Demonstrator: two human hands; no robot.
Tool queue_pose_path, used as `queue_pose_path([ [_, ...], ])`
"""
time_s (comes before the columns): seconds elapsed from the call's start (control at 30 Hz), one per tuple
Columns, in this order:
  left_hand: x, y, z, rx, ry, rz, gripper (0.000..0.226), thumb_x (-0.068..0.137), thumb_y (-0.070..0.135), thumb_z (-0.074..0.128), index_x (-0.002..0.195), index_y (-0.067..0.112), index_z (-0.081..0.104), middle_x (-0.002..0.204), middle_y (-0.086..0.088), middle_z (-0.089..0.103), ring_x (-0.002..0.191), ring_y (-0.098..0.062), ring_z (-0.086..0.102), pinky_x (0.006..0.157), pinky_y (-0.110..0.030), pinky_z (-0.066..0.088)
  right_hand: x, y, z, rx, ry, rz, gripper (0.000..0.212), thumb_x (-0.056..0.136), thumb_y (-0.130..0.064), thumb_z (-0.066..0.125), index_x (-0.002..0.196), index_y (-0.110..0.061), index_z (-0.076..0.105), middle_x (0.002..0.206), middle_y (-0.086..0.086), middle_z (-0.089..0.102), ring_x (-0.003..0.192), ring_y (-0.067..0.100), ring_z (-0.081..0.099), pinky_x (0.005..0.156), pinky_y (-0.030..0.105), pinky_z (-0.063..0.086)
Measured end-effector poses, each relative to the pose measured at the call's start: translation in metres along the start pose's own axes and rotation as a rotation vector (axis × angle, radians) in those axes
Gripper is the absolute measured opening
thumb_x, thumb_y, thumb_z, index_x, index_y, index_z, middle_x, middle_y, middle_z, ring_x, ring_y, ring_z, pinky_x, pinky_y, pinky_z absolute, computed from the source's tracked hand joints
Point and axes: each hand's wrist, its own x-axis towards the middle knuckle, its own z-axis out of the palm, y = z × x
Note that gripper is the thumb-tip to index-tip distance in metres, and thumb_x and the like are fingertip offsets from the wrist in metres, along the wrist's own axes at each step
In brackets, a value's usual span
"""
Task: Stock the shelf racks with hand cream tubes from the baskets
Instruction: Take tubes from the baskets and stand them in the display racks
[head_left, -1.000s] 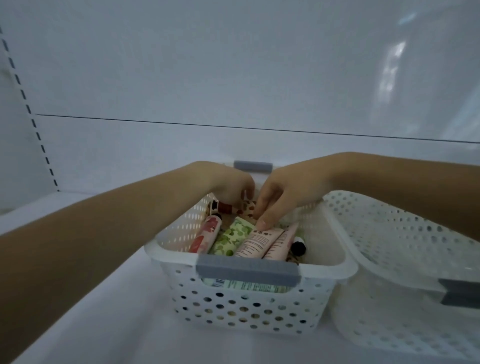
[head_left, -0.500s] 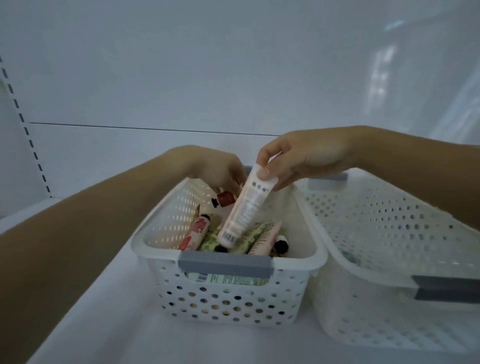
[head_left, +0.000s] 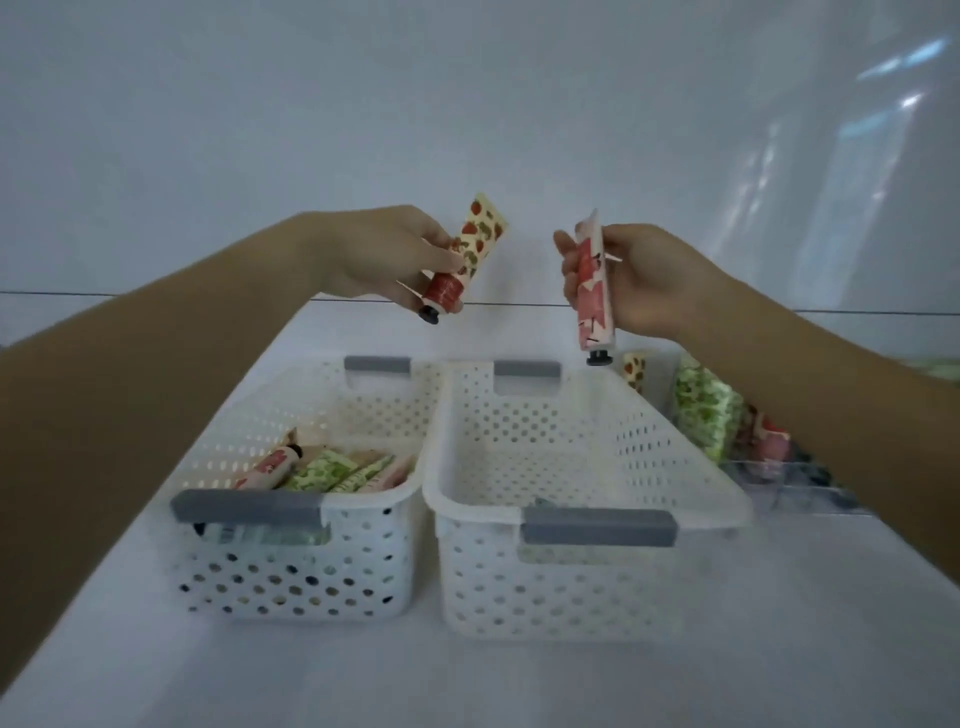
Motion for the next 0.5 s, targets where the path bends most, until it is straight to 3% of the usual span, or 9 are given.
queue_pose_path([
  [0.13, 0.003, 0.038, 0.045, -0.106, 0.066, 0.009, 0.011, 0.097, 0.010, 0.043, 0.092, 0.006, 0.053, 0.095, -0.011, 0.062, 0.081, -0.018, 0.067, 0.058, -0.026, 0.058, -0.019, -0.013, -0.032, 0.046, 0.031, -0.001, 0.027, 0.093, -0.033, 0.051, 0.094, -0.005, 0.052, 0.083, 0.013, 0.059, 0.049, 0.012, 0.049, 0.046, 0.020, 0.047],
  [0.2, 0.004, 0.056, 0.068, -0.126, 0.099, 0.012, 0.013, 0.097, 0.009, 0.042, 0.090, 0.006, 0.052, 0.094, -0.011, 0.060, 0.079, -0.018, 0.066, 0.056, -0.025, 0.058, -0.030, -0.021, -0.049, 0.002, -0.003, -0.018, 0.021, 0.089, -0.023, 0.058, 0.096, -0.005, 0.051, 0.077, 0.008, 0.051, 0.048, 0.010, 0.051, 0.047, 0.020, 0.049],
  [0.27, 0.005, 0.073, 0.090, -0.146, 0.139, 0.010, 0.013, 0.097, 0.008, 0.041, 0.090, 0.005, 0.052, 0.092, -0.011, 0.059, 0.078, -0.019, 0.064, 0.055, -0.025, 0.058, -0.038, -0.028, -0.066, -0.036, 0.003, -0.072, 0.009, 0.089, -0.009, 0.054, 0.097, -0.004, 0.052, 0.077, 0.007, 0.048, 0.051, 0.010, 0.054, 0.052, 0.022, 0.054],
  [0.37, 0.006, 0.094, 0.125, -0.176, 0.197, -0.013, 0.011, 0.096, 0.006, 0.042, 0.095, 0.002, 0.051, 0.096, -0.014, 0.058, 0.080, -0.023, 0.062, 0.053, -0.025, 0.058, -0.050, -0.040, -0.092, -0.128, 0.054, -0.154, 0.016, 0.094, -0.006, 0.044, 0.094, -0.004, 0.060, 0.086, 0.011, 0.055, 0.064, 0.013, 0.061, 0.063, 0.027, 0.059],
  [0.5, 0.004, 0.114, 0.170, -0.229, 0.258, -0.052, 0.019, 0.095, 0.005, 0.043, 0.112, -0.002, 0.048, 0.108, -0.017, 0.056, 0.088, -0.027, 0.060, 0.055, -0.029, 0.058, -0.063, -0.048, -0.122, -0.294, 0.065, -0.214, 0.014, 0.091, -0.006, 0.049, 0.093, -0.010, 0.063, 0.087, 0.008, 0.059, 0.074, 0.014, 0.061, 0.063, 0.028, 0.058],
])
